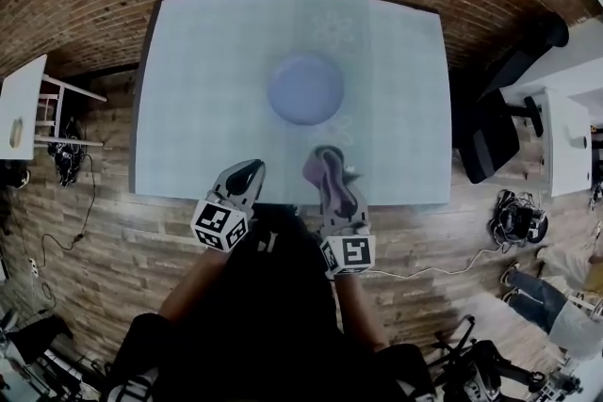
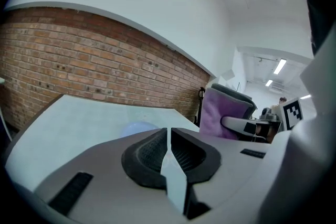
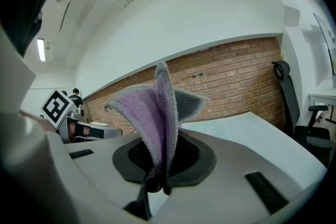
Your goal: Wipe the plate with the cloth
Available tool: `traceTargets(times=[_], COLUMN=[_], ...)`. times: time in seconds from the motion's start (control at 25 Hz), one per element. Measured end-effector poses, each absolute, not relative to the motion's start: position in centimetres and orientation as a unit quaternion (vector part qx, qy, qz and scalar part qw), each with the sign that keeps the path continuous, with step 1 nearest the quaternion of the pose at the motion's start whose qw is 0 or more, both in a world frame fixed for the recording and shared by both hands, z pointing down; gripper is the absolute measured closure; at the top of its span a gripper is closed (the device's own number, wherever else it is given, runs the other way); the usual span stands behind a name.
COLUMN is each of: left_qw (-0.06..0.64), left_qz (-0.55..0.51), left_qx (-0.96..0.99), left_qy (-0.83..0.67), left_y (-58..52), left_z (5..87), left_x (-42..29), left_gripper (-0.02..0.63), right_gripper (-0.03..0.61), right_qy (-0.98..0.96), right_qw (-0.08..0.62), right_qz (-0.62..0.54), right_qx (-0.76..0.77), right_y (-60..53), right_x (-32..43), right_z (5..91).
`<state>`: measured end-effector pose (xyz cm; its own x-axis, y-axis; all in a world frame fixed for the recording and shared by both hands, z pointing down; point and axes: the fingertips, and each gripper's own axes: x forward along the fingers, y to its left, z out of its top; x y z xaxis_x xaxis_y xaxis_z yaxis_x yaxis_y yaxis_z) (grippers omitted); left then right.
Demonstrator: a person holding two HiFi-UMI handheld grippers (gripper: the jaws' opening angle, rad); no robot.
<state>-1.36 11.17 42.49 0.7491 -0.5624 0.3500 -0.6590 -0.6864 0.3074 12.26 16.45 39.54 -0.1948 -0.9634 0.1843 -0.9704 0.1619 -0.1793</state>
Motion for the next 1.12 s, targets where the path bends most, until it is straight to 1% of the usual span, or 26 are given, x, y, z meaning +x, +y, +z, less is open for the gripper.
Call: traceTargets(times=[0.56, 0.64, 0.84, 1.12], left_qw=[0.243, 0.260, 0.331, 0.385], left_qz=[0.127, 0.131, 0.146, 0.177], left_qx=[0.892, 0.887, 0.862, 0.833], left_qy=[-0.359, -0.357, -0.354, -0.355], left_y=[5.1, 3.9, 0.4, -5.1], left_z=[46.5, 47.5, 51.5, 58.0], left_x=[-1.3, -1.2, -1.3, 0.1], left_gripper=[0.568, 0.568, 0.566, 0.566], right_gripper=[0.518, 0.517, 0.518, 0.518], right_qy=[-0.765, -0.766, -0.757, -0.747], right_qw=[0.024, 0.026, 0.033, 0.053], right_qz=[0.129, 0.128, 0.143, 0.174], right_qx=[0.630, 0.630, 0.637, 0.639], right_y=[13.4, 12.4, 9.7, 5.6], right_x=[11.9, 12.0, 12.2, 12.3], right_z=[41.0, 41.3, 41.9, 45.4])
